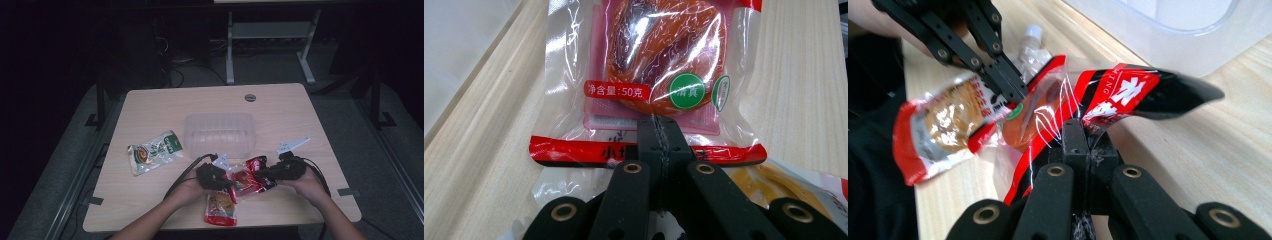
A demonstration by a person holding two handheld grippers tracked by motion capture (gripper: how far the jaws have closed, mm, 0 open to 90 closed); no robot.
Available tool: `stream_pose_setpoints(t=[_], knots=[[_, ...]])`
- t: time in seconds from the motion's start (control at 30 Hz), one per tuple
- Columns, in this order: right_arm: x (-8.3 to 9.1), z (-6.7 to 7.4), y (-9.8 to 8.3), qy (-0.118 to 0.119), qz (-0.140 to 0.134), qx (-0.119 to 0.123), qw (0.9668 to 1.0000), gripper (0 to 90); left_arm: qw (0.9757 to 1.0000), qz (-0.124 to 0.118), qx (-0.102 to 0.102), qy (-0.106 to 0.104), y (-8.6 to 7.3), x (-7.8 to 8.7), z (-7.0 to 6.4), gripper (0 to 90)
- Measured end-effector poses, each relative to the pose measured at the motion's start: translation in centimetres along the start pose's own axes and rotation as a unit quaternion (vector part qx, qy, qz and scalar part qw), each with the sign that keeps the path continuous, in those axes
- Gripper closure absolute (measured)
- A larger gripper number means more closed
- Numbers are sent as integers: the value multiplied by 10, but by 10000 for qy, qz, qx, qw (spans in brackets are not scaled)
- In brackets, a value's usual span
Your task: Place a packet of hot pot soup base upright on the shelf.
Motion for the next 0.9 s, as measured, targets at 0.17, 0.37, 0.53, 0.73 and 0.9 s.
stream_pose_setpoints(t=[0.17, 0.37, 0.53, 0.73, 0.9], knots=[[1, 1, 1, 15, -39, 46, 10000, 900, 10000, -13, 16, -21, 0, 0, 0, 897], [5, 3, 4, 88, -174, 101, 9998, 900, 9998, -98, 101, -169, 2, 3, -2, 878], [14, 9, 10, 237, -481, 63, 9985, 900, 9995, -192, 136, -205, 3, 14, -3, 862], [19, 16, 17, 274, -659, 257, 9971, 900, 9991, -304, 248, -173, -4, 31, -1, 806], [26, 22, 27, 391, -921, 318, 9945, 900, 9983, -417, 384, -136, -10, 45, 2, 753]])
Point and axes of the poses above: each handheld gripper's, and its own axes: x roughly backward along the jaws, y roughly out of its top, z roughly to its left, the point moved 9 cm from there along -x, roughly forward along the jaws, and after that the axes turned 1 degree about -z, right-handed, at the moved point
